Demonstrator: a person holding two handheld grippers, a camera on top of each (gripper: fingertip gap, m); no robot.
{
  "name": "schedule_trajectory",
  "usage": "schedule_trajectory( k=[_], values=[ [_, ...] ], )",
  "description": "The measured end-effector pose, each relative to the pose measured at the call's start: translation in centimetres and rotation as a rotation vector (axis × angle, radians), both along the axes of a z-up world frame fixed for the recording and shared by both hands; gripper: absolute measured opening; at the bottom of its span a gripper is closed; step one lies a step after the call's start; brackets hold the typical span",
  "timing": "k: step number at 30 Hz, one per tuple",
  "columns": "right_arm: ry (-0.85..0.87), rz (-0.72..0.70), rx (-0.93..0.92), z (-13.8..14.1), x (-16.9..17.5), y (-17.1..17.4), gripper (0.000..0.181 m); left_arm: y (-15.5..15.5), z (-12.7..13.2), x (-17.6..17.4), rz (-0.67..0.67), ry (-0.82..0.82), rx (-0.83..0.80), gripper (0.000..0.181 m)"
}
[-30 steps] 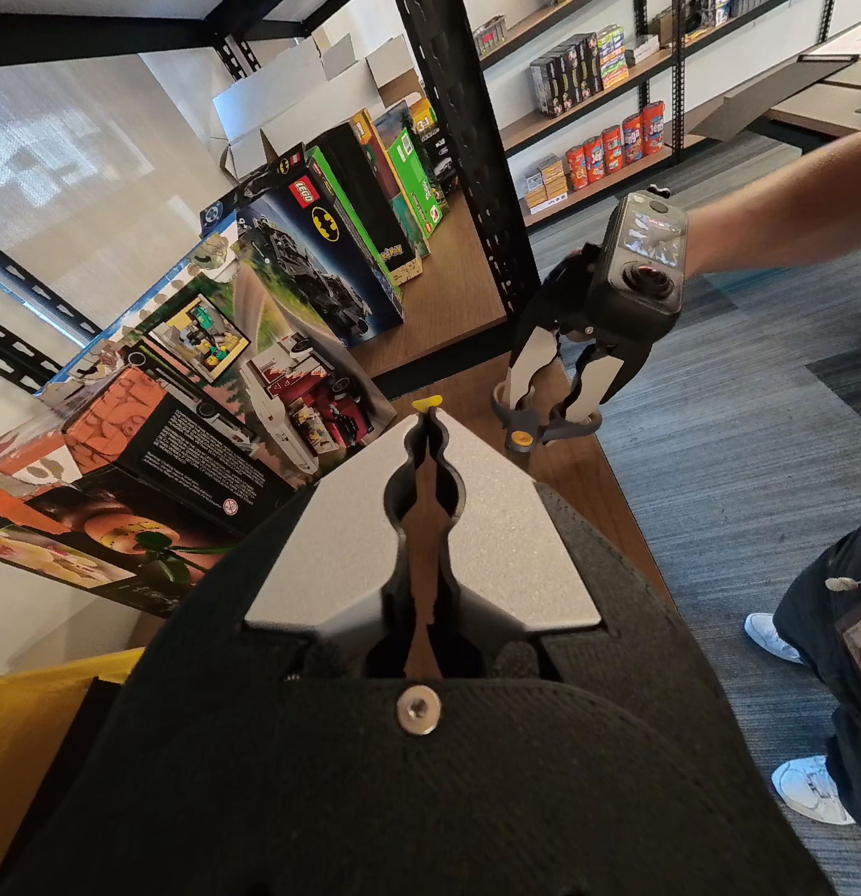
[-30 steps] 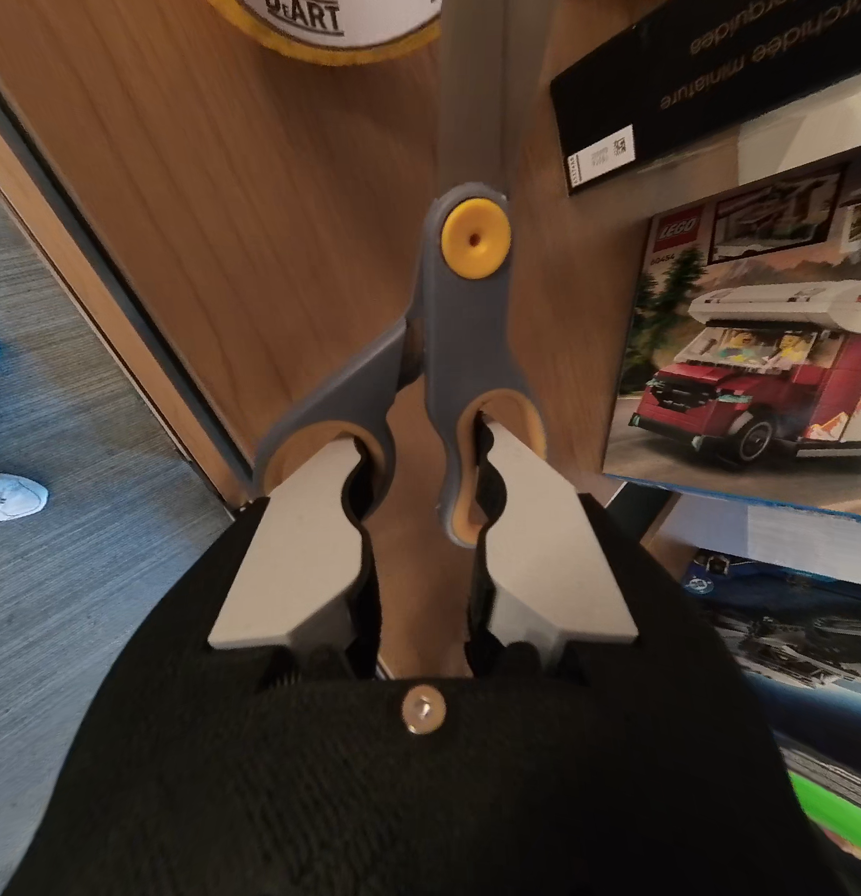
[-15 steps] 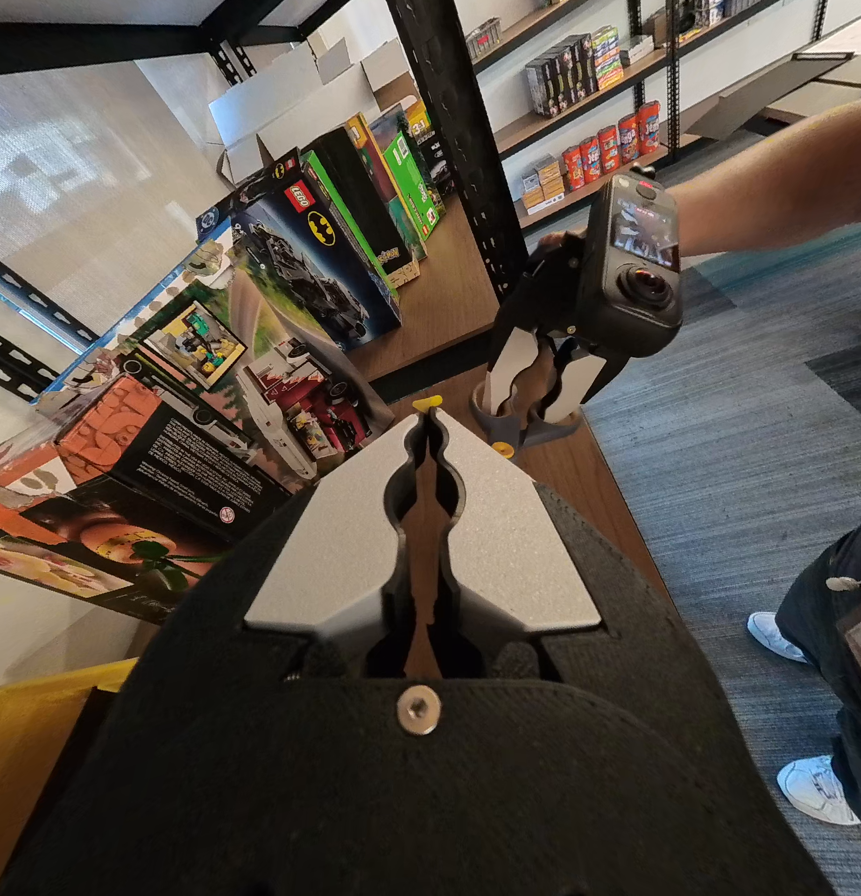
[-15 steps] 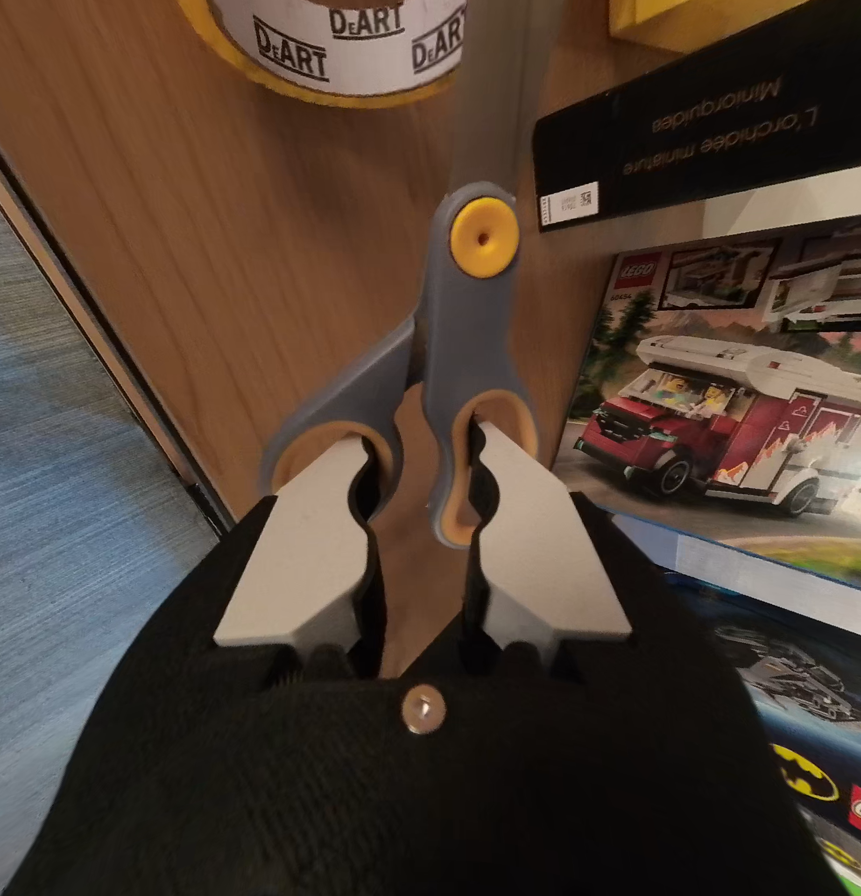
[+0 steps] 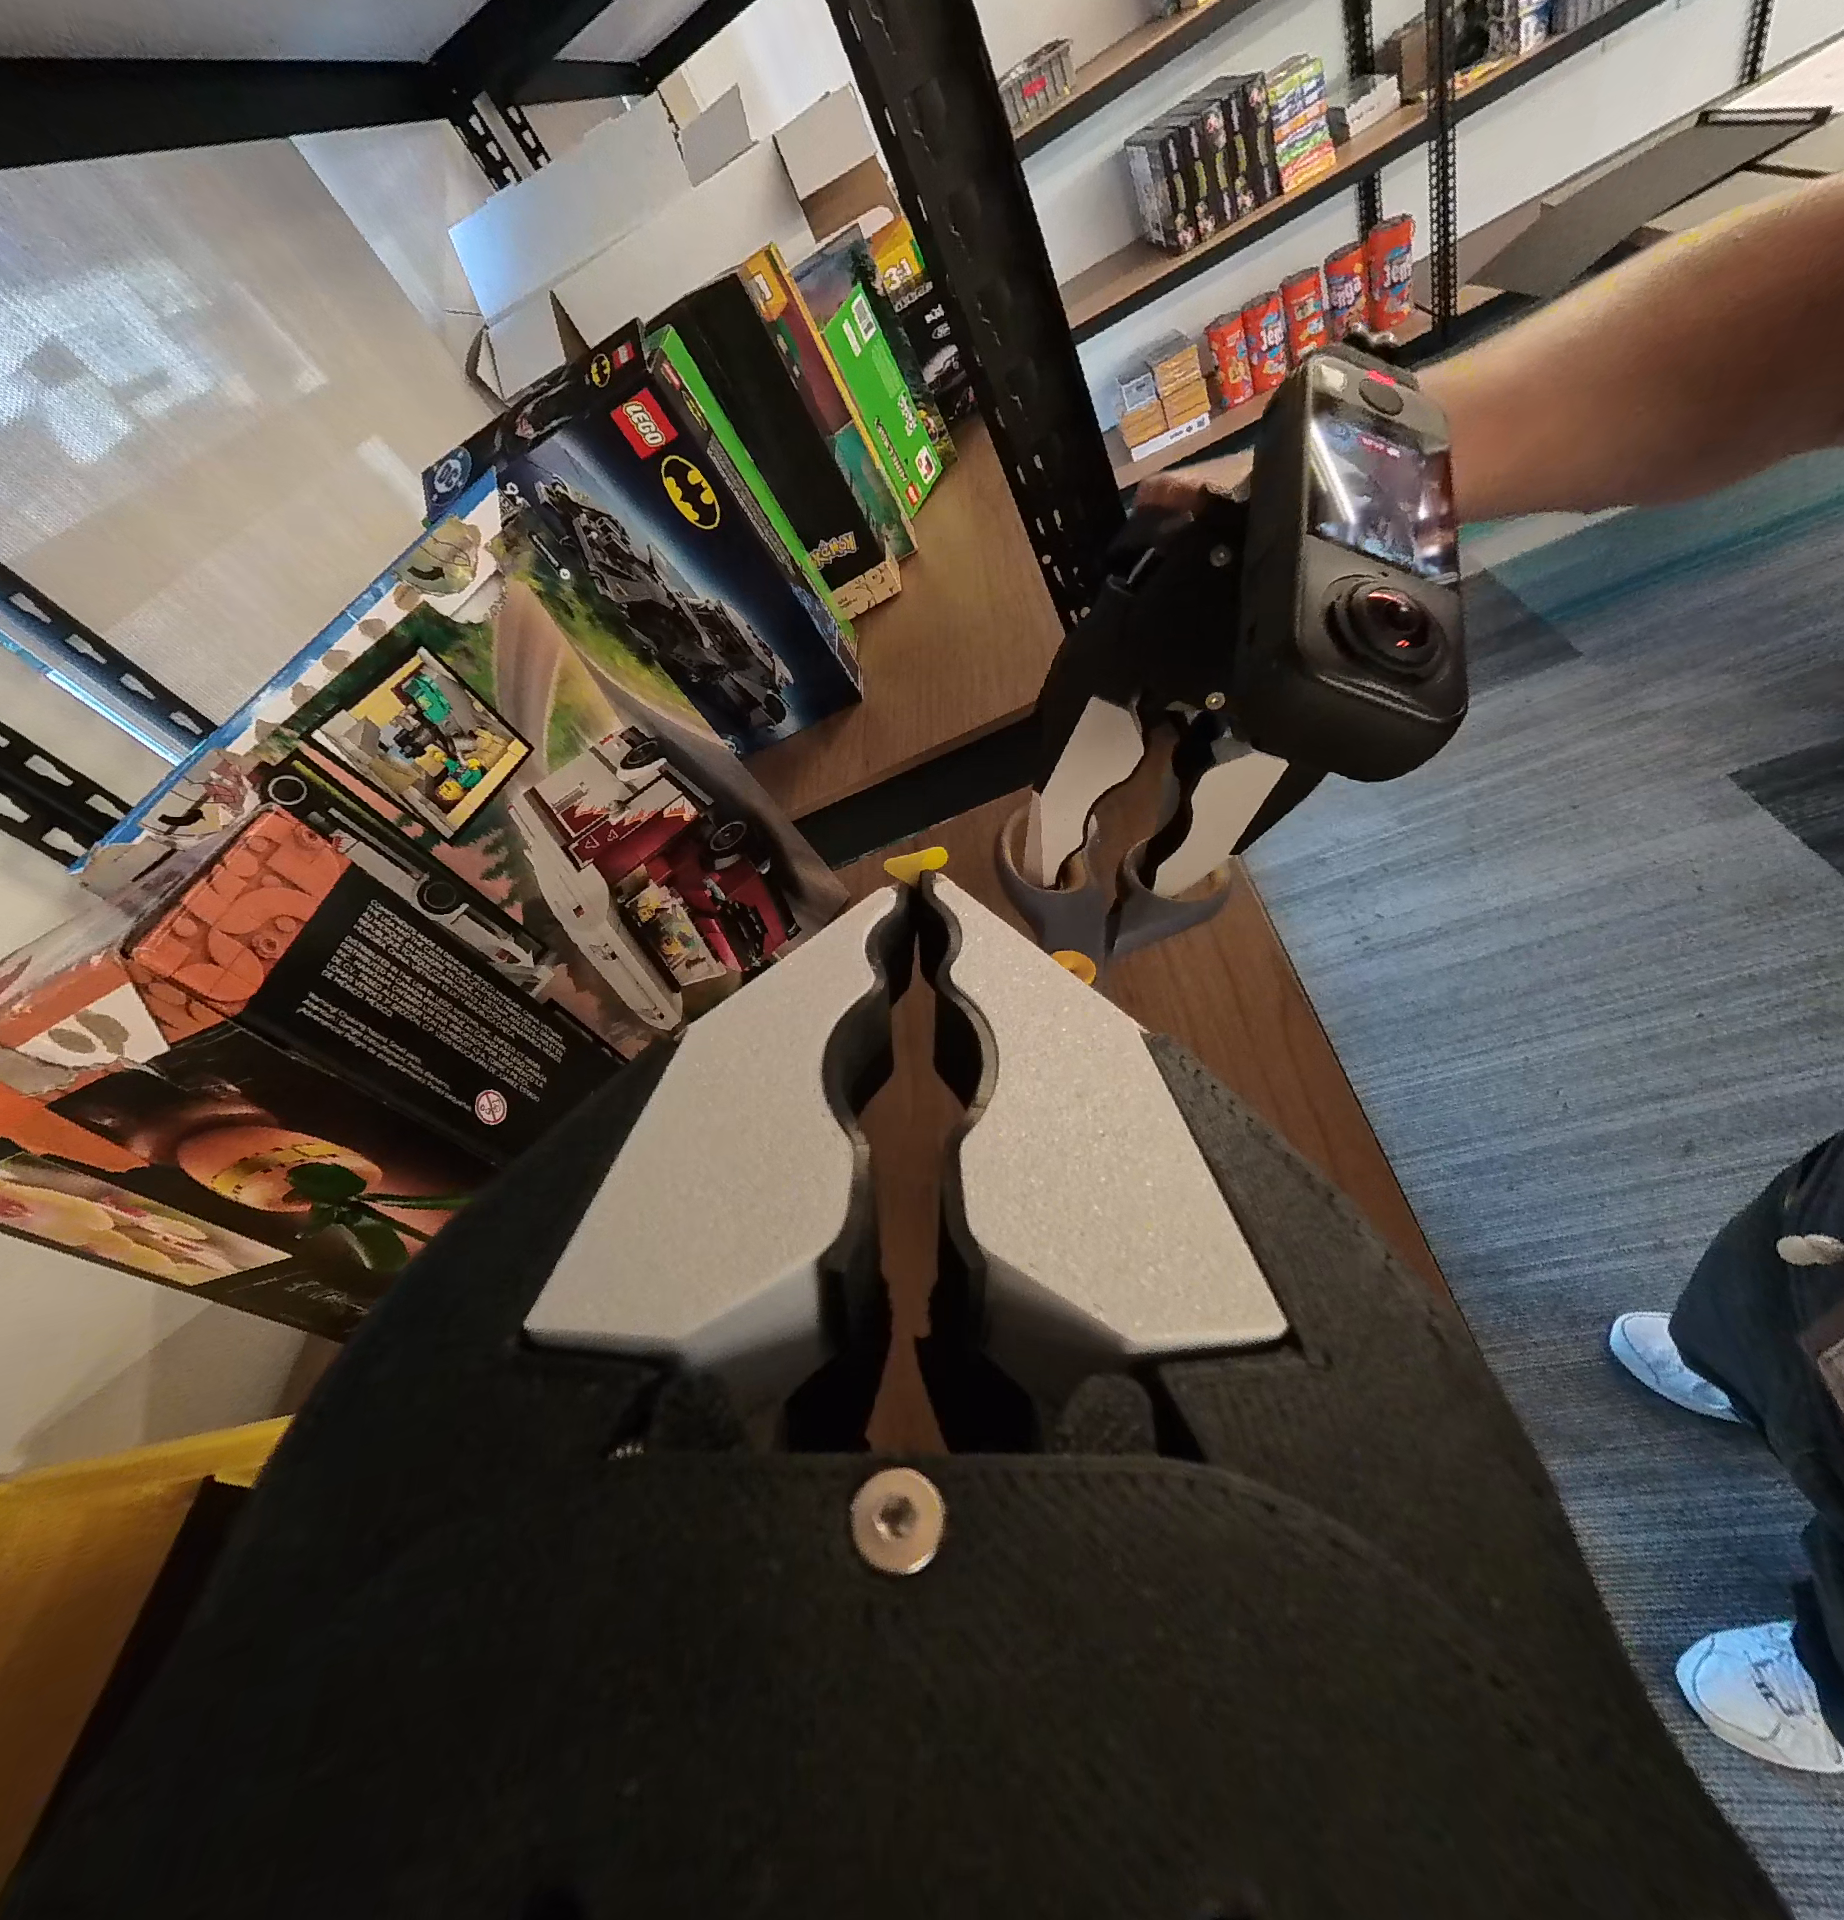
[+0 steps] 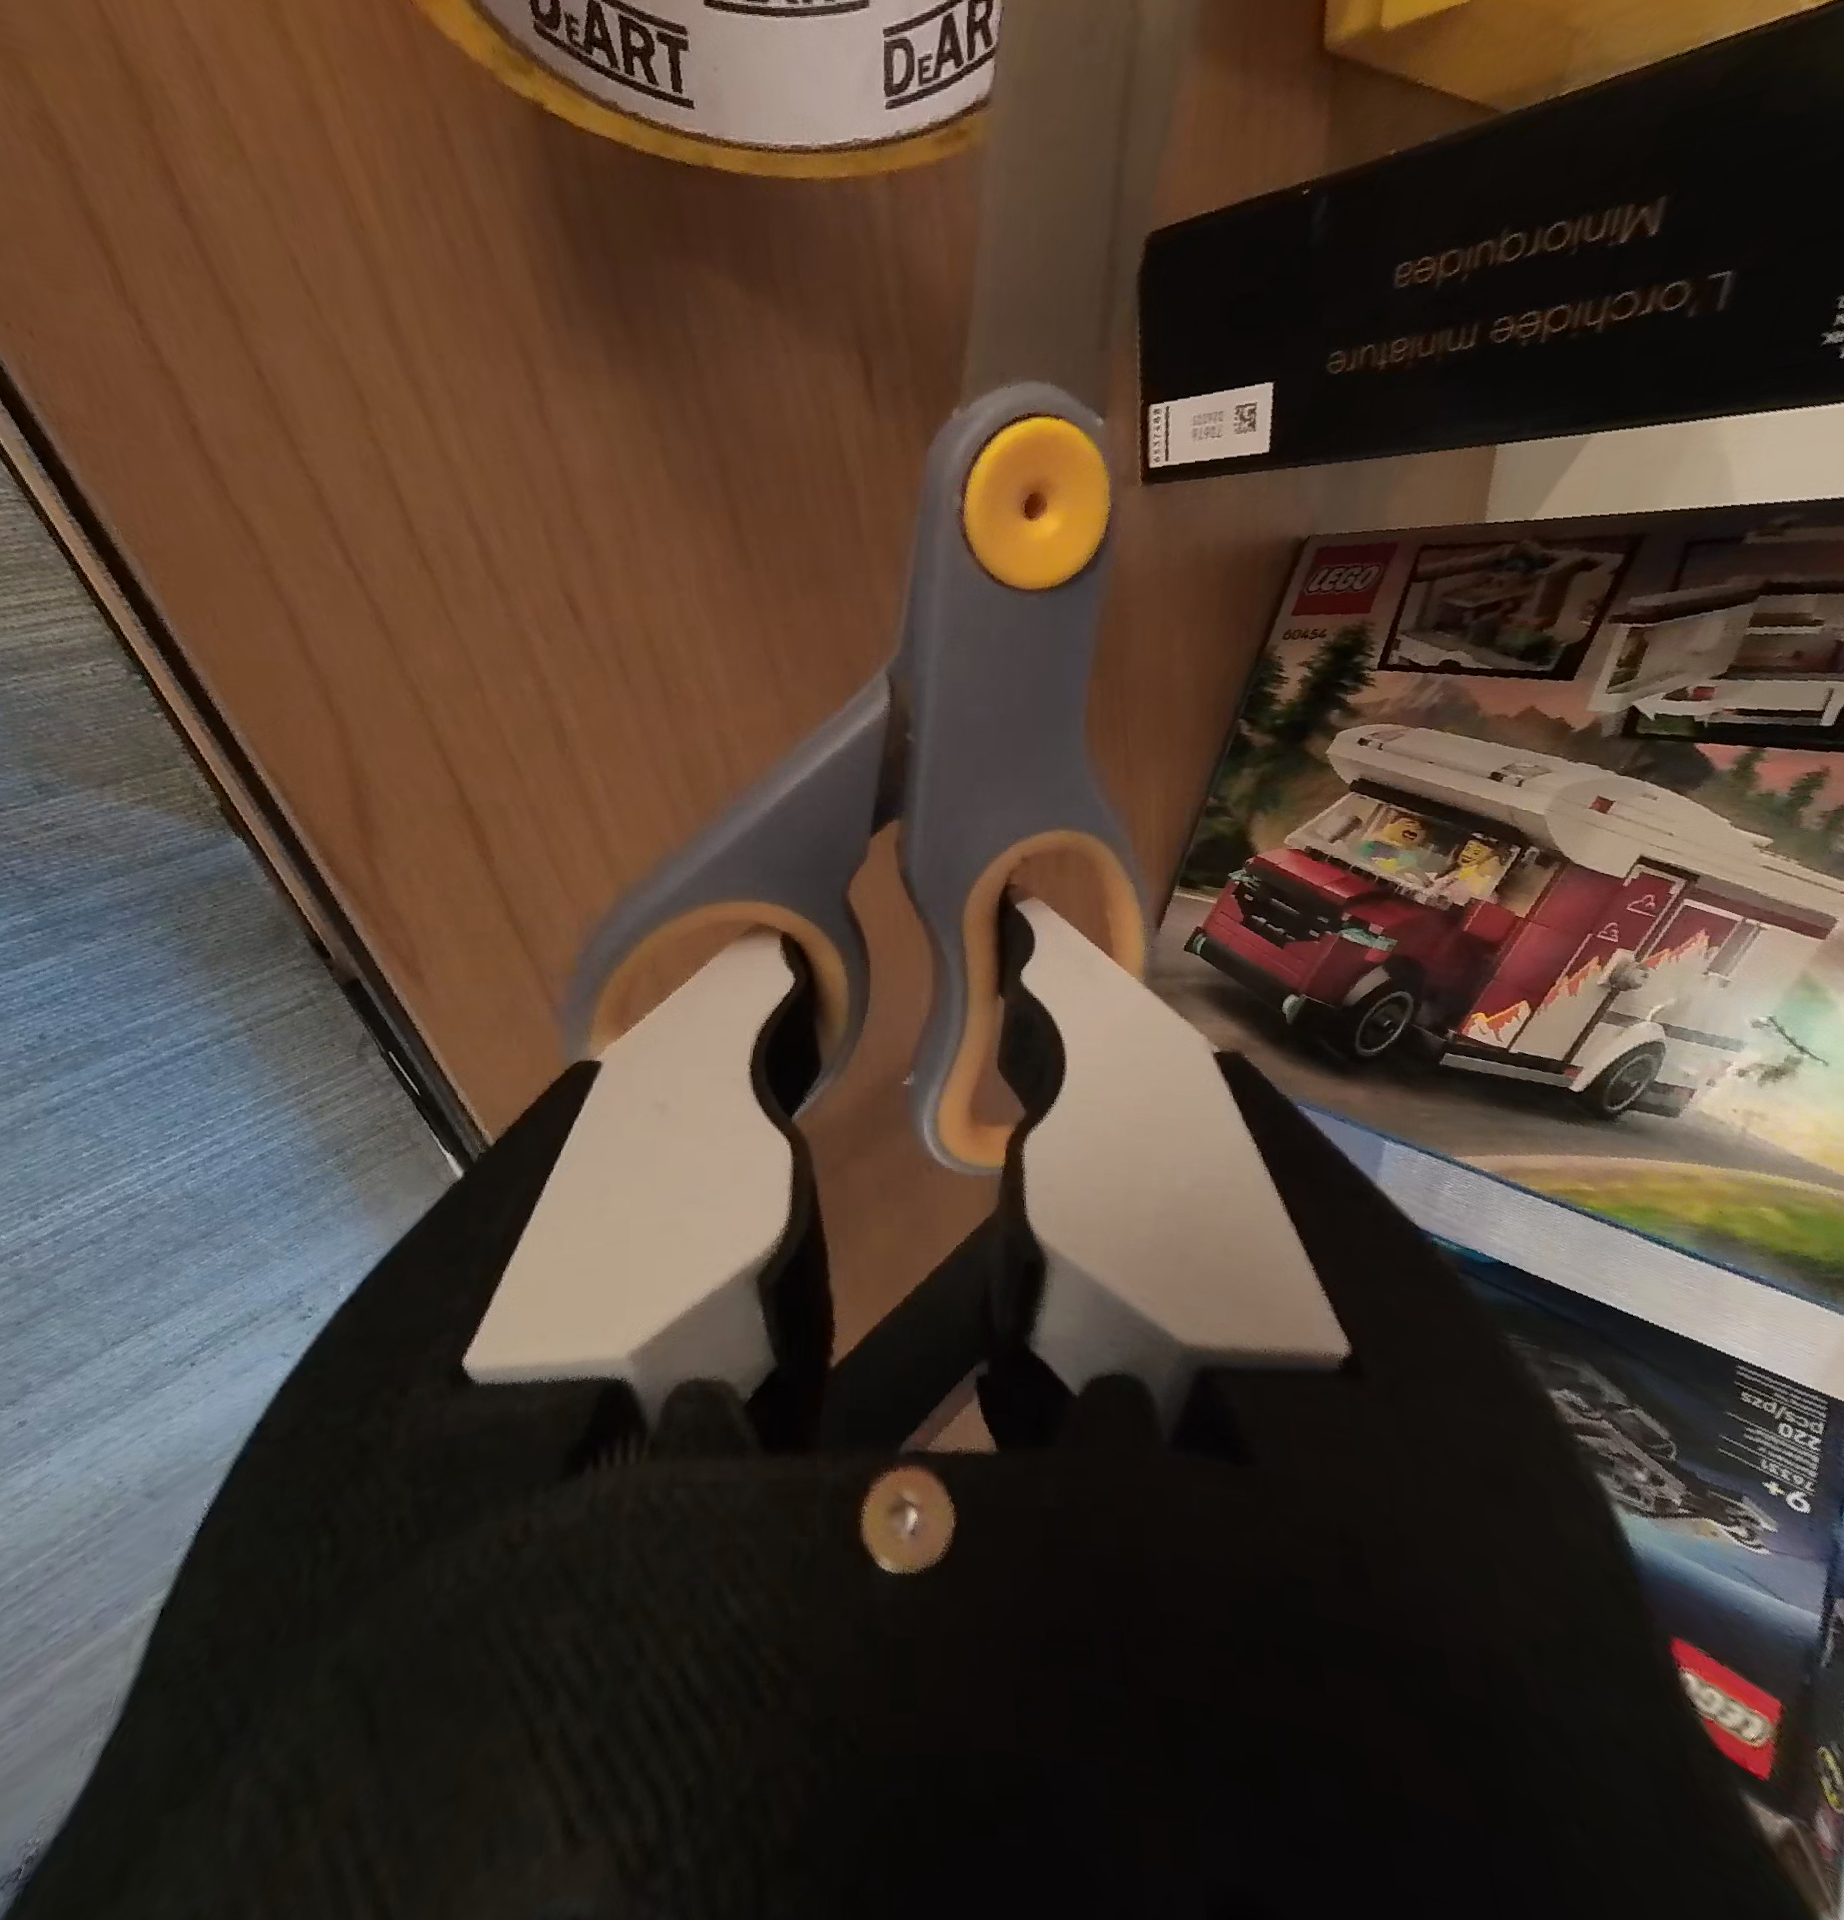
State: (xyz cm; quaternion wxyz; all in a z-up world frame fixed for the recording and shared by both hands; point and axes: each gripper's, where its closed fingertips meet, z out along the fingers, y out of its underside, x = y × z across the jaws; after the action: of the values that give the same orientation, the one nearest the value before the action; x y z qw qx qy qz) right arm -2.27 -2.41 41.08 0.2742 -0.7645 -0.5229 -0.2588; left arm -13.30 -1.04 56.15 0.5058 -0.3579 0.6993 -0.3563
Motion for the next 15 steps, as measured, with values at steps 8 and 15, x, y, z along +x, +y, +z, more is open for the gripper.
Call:
schedule_trajectory(
  k=[8, 15],
  values=[
    [-0.018, -0.007, -0.024, 0.2, 0.3, 0.3, 0.027, 1.0, 0.1, -0.1, 0.027, -0.006, -0.016, 0.0],
    [-0.004, -0.013, -0.056, 0.0, 0.0, 1.7, 0.019, 3.1, 0.7, -0.1, 0.09, -0.033, -0.032, 0.0]
  ],
)
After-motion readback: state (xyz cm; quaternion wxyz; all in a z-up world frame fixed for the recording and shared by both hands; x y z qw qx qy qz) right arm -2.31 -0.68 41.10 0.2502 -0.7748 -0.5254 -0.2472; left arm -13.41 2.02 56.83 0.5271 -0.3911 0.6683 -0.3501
